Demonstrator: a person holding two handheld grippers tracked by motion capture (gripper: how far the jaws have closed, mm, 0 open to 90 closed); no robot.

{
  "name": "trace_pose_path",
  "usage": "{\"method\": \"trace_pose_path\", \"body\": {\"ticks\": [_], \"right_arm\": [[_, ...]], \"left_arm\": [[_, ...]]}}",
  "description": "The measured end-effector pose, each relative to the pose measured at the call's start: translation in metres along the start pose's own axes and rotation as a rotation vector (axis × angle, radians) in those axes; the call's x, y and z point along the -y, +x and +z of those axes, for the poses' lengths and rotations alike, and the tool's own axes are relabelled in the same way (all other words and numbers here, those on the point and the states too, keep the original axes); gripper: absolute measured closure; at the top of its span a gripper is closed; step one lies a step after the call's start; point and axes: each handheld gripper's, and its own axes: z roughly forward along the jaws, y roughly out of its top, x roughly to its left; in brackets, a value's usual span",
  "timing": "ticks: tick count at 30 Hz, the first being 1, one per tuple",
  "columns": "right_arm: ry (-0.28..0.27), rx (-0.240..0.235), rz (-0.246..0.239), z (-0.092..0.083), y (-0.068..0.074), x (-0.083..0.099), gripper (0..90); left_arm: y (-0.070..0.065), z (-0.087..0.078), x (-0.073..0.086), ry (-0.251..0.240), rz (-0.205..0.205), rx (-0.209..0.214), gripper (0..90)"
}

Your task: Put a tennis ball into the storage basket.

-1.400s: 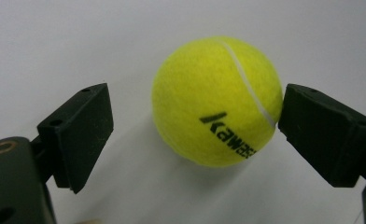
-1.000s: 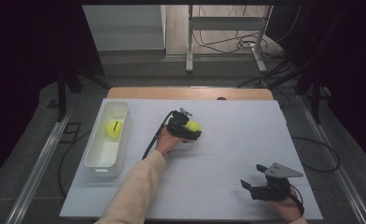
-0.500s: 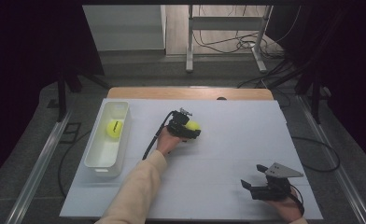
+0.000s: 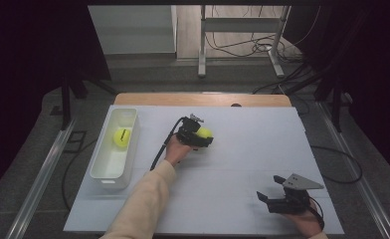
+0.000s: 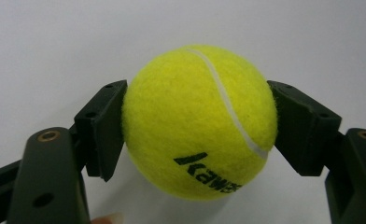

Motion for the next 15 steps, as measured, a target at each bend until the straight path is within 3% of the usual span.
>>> {"method": "trace_pose_path", "body": {"ticks": [15], "right_arm": [[-0.004,0.003,-0.002,-0.001,0.000,0.000,13.0]], "left_arm": [[0.001,-0.015,0.002,-0.026,0.006,-0.004,26.1]]}}
